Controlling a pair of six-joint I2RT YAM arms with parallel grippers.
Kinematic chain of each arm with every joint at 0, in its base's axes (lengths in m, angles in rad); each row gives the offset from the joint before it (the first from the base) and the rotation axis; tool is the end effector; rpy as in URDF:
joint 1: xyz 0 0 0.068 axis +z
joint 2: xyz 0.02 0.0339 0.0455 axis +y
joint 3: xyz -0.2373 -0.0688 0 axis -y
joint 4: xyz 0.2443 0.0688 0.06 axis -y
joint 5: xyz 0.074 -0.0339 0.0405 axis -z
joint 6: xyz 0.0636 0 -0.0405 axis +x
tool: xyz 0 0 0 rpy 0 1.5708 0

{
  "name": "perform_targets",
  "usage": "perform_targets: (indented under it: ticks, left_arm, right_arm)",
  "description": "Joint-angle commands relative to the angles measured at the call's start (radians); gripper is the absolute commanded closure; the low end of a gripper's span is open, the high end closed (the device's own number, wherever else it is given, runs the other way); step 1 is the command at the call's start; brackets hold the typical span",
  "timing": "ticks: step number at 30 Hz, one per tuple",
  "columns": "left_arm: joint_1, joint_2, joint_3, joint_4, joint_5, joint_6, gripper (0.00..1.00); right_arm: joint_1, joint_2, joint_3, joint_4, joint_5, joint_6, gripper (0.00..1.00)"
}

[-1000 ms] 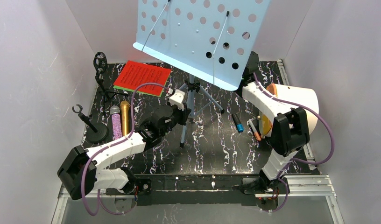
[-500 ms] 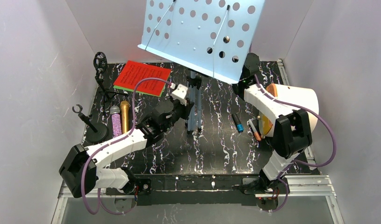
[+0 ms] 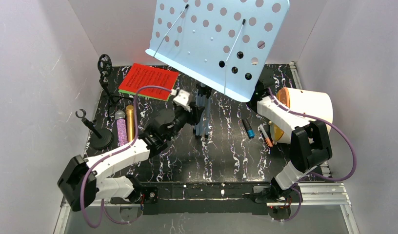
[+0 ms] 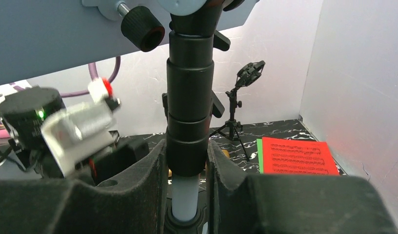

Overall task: Pack up the instrument practice props
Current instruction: Close the music stand at the center of the board, then place the music stand at the center of the board.

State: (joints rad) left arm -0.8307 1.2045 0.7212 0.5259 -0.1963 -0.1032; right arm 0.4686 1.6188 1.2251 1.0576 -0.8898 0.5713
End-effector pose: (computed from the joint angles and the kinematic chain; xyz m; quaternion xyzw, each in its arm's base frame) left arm 0.2219 -0.2246 0.2805 0.1789 0.6687 -0.2629 0.6721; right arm 0.3076 0.2111 0.3825 -0.3661 0.4148 0.5668 0.6105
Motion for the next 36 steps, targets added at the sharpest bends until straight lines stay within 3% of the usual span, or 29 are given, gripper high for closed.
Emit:
perform_targets:
  ticks: [1,4,7,13,27,36]
  left_arm:
    - [0.003,-0.125,-0.032,0.204,-0.032,-0.028,0.46]
    - [0.007,-0.151,-0.050,0.178,-0.015,-0.032,0.26]
    - [0.008,-0.141,-0.048,0.149,-0.004,-0.018,0.12]
    - [0.008,-0.048,-0.016,0.139,-0.060,-0.002,0.03]
    - [0.010,0.179,0.066,0.282,-0.028,0.000,0.07]
    - [0.010,0.217,0.069,0.329,-0.011,0.007,0.33]
  right_arm:
    - [0.020,-0.029,-0.028,0.044,-0.050,-0.050,0.99]
    - [0.020,-0.028,-0.030,0.041,-0.045,-0.055,0.99]
    - [0.019,-0.025,-0.029,0.041,-0.039,-0.055,0.99]
    - [0.024,-0.026,-0.036,0.041,-0.023,-0.054,0.99]
    - [0.027,-0.031,-0.052,0.035,0.025,-0.053,0.99]
    - [0.026,-0.045,-0.071,0.027,0.071,-0.054,0.99]
